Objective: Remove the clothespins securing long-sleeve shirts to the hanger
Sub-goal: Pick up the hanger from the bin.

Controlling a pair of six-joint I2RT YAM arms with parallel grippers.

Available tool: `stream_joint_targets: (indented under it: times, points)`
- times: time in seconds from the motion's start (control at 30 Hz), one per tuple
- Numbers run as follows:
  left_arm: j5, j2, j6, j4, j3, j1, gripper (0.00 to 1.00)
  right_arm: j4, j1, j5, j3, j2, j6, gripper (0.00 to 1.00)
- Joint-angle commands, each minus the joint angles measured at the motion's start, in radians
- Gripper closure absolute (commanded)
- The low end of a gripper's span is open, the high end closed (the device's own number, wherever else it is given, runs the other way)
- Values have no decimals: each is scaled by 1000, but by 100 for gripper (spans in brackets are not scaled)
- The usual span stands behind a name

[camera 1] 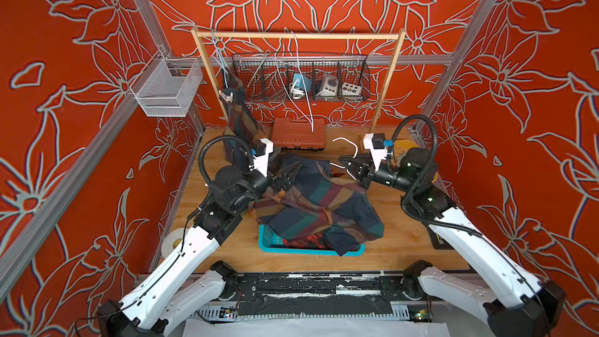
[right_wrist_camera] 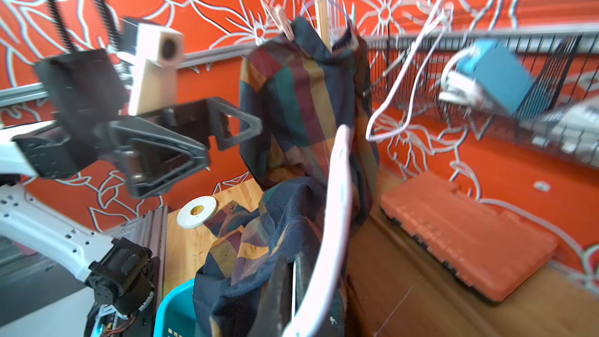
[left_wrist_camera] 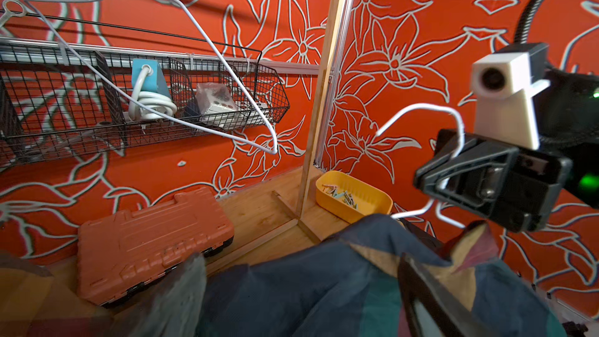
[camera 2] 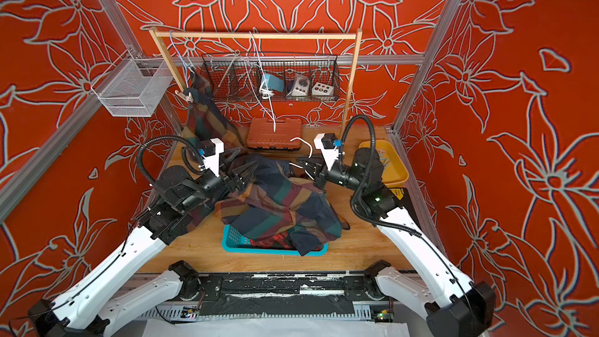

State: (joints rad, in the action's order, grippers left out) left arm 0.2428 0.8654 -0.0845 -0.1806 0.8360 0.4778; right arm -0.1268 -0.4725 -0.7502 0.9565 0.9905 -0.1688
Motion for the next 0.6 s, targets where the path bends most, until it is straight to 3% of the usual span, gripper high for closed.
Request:
stream_joint_targets:
  times: [0.0, 0.23, 0.57]
  points:
    - [-28, -9, 24, 36, 10, -6, 11, -24, 65, -151, 12, -39, 38, 100]
    - [-43, 44, 25, 97, 26, -27, 15, -47, 154, -275, 71, -71, 20, 100]
    - [-42, 52, 57, 206, 67, -75, 19, -82, 195, -320, 87, -82, 1, 100]
